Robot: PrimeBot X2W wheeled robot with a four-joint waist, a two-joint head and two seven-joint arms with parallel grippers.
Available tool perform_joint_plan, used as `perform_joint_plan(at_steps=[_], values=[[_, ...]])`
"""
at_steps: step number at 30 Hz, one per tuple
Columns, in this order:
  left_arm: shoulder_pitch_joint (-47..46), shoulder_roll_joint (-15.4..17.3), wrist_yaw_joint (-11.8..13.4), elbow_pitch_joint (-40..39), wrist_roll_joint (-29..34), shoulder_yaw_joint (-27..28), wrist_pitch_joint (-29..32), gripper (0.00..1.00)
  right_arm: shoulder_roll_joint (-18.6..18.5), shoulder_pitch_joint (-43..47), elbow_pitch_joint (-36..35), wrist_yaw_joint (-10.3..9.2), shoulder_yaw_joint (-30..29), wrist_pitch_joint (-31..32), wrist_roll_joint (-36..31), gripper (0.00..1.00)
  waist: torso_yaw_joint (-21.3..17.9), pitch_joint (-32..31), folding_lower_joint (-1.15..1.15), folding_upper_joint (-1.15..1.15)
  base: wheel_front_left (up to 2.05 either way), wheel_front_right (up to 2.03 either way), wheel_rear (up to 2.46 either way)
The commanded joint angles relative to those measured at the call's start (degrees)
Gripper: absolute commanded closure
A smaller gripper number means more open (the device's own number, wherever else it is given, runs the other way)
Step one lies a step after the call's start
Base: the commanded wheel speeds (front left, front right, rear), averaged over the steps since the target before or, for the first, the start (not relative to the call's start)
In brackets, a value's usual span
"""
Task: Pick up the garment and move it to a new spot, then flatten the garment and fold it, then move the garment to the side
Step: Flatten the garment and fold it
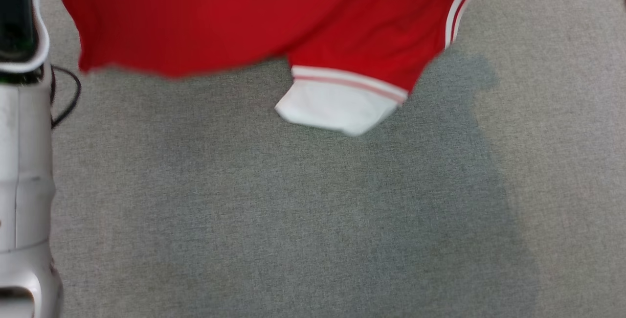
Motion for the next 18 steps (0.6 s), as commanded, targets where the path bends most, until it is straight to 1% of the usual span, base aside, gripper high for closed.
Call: perform_joint_plan(at_steps=[1, 3, 6, 10, 13, 15, 18], values=[[-2.5, 0.1, -0.6, 1.5, 1.1, 0.0, -1.8, 1.0, -0.5, -3.5, 1.8, -0.01, 0.2, -2.6, -0.8, 1.0, -0.1, 0.1, 0.0, -0.02, 0.0, 0.0, 0.0], [-5.2, 0.5, -1.3, 4.0, 3.5, -1.8, -4.3, 1.0, -0.4, -7.5, 5.0, 0.0, 0.5, -6.9, -2.2, 1.0, -0.2, -0.2, 0.0, -0.02, 0.0, 0.0, 0.0], [-9.4, 0.0, -2.1, 6.2, 5.9, -4.2, -7.1, 1.0, -1.0, -12.8, 8.9, -0.01, 1.0, -13.1, -4.0, 1.0, -0.1, 0.1, 0.0, -0.02, 0.0, 0.0, 0.0], [-12.3, -0.2, -2.5, 8.2, 6.9, -6.3, -10.4, 1.0, -1.3, -16.6, 12.3, 0.0, 0.5, -20.5, -5.9, 1.0, 0.0, 1.4, 0.0, -0.02, 0.0, 0.0, 0.0], [-12.4, -0.2, -2.7, 9.7, 6.6, -7.2, -12.1, 1.0, -1.9, -15.7, 15.1, 0.0, 2.1, -22.2, -6.2, 1.0, -0.1, 3.2, 0.0, -0.02, 0.0, 0.0, 0.0], [-10.8, -0.2, -2.8, 10.7, 6.6, -8.3, -12.8, 1.0, -2.4, -13.5, 16.8, 0.0, 3.7, -22.1, -5.2, 1.0, 0.0, 4.1, 0.0, -0.02, 0.0, 0.0, 0.0], [-7.3, -0.5, -2.8, 10.8, 4.5, -10.7, -13.8, 1.0, -3.1, -8.7, 18.1, 0.0, 6.9, -20.7, -2.1, 1.0, 0.2, 4.9, 0.0, -0.02, 0.0, 0.0, 0.0]])
